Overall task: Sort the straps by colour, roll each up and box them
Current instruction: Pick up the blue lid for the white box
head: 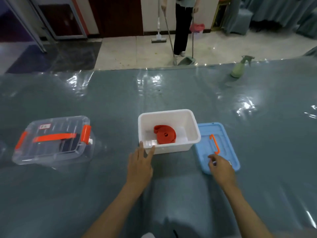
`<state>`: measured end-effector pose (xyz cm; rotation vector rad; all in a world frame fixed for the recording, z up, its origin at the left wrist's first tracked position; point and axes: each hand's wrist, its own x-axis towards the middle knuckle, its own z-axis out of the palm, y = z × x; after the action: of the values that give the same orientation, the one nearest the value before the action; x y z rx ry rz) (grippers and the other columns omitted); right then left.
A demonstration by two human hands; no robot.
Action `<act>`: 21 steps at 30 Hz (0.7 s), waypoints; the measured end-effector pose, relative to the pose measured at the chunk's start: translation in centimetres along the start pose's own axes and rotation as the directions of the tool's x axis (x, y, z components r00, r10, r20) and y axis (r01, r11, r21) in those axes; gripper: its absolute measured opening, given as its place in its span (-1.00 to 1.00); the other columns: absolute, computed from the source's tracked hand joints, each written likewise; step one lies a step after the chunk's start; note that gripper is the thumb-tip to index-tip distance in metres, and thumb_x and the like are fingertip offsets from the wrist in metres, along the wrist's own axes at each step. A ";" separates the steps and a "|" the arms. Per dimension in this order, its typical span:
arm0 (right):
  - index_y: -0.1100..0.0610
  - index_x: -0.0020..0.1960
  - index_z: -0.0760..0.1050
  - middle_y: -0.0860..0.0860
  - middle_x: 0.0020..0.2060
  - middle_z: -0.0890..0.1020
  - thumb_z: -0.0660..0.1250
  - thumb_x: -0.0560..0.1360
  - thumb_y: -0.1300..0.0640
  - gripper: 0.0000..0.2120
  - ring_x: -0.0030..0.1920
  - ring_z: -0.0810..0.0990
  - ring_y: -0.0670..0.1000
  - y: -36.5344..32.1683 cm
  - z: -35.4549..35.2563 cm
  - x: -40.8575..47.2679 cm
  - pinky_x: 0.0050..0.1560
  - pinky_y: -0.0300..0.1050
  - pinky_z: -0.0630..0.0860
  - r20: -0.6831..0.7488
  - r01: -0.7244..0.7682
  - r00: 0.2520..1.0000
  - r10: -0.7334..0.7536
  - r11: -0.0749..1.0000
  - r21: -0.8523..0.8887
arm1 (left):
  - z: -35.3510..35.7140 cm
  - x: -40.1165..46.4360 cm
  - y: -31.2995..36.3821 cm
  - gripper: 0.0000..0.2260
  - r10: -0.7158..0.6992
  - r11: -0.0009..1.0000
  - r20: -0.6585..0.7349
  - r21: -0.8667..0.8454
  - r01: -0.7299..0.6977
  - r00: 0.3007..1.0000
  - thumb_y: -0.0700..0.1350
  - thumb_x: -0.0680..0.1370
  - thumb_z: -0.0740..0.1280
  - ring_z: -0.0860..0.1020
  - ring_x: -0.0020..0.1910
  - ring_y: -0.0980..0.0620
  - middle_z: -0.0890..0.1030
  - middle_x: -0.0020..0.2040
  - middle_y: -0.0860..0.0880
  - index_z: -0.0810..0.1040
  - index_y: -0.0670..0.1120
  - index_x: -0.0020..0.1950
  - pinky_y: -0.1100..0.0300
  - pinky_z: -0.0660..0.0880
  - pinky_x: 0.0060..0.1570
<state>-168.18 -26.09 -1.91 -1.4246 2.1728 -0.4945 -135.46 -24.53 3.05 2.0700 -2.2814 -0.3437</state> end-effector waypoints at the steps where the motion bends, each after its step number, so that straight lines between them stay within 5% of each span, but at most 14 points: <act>1: 0.08 0.23 0.64 0.12 -0.05 0.74 0.40 0.55 0.20 -0.74 0.03 0.71 0.23 0.7 -0.3 1.2 0.08 0.07 0.59 -0.019 -0.035 0.999 0.036 0.999 0.032 | 0.3 0.1 0.1 -0.23 -0.014 1.000 0.004 0.019 0.014 1.000 -0.19 0.58 0.34 0.28 0.59 -0.27 0.04 0.70 -0.28 0.08 0.09 0.72 -0.12 0.23 0.54; 5: 0.16 0.44 0.48 0.26 0.08 0.70 0.38 0.59 0.14 -0.58 0.11 0.68 0.32 2.7 -0.2 5.2 0.12 0.12 0.55 -0.010 -0.136 0.991 0.137 0.987 0.091 | 1.2 0.1 0.2 -0.13 -0.057 0.998 -0.019 -0.004 0.057 0.998 -0.24 0.48 0.42 0.44 0.47 -0.25 0.11 0.70 -0.24 0.13 0.16 0.70 -0.14 0.44 0.39; 7: 0.19 0.45 0.46 0.31 0.15 0.67 0.39 0.61 0.09 -0.55 0.18 0.65 0.34 3.2 0.0 6.6 0.16 0.15 0.53 0.041 -0.182 0.983 0.179 0.980 0.076 | 1.5 0.2 0.2 -0.13 -0.078 0.996 0.009 -0.035 0.079 0.997 -0.23 0.51 0.40 0.53 0.34 -0.21 -0.02 0.72 -0.19 0.05 0.20 0.70 -0.04 0.51 0.25; 11: 0.24 0.12 0.64 0.31 0.05 0.68 0.37 0.63 0.10 -0.79 0.07 0.67 0.33 3.8 0.6 8.1 0.02 0.14 0.55 -0.026 -0.211 0.977 0.212 0.976 0.050 | 2.6 0.7 0.4 -0.14 -0.126 0.978 0.052 -0.160 0.133 0.991 -0.22 0.57 0.36 0.60 0.13 -0.15 -0.30 0.71 0.00 -0.03 0.31 0.68 0.04 0.59 0.02; 14: 0.27 0.07 0.65 0.33 0.05 0.65 0.33 0.65 0.16 -0.81 0.07 0.64 0.35 4.2 0.8 8.6 0.04 0.15 0.53 -0.127 -0.241 0.957 0.262 0.957 0.162 | 3.0 0.6 0.6 -0.15 -0.155 0.962 0.043 -0.220 0.160 0.987 -0.22 0.58 0.35 0.60 0.02 -0.11 -0.39 0.68 0.09 -0.01 0.32 0.67 0.05 0.60 -0.09; 17: 0.29 0.04 0.60 0.36 0.01 0.64 0.26 0.68 0.19 -0.79 0.02 0.61 0.38 4.4 -0.1 9.5 0.02 0.18 0.48 -0.224 -0.221 0.930 0.291 0.930 0.294 | 3.0 0.5 0.8 -0.20 -0.176 0.954 0.020 -0.244 0.175 0.984 -0.24 0.59 0.37 0.59 0.07 -0.07 -0.36 0.69 0.08 0.08 0.26 0.69 0.10 0.58 -0.04; 21: 0.28 0.04 0.55 0.33 -0.05 0.65 0.29 0.69 0.10 -0.78 -0.03 0.62 0.34 2.3 -2.6 12.1 -0.07 0.11 0.43 -0.320 -0.084 0.916 0.243 0.895 0.437 | 2.8 0.5 1.0 -0.39 -0.172 0.955 -0.090 -0.259 0.144 0.981 -0.14 0.65 0.40 0.48 0.40 -0.19 -0.05 0.74 -0.07 0.29 0.18 0.65 -0.06 0.48 0.37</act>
<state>-175.37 -36.28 -3.51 -0.9574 2.2575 -1.1617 -136.97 -24.53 0.48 2.0873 -1.9032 -0.4840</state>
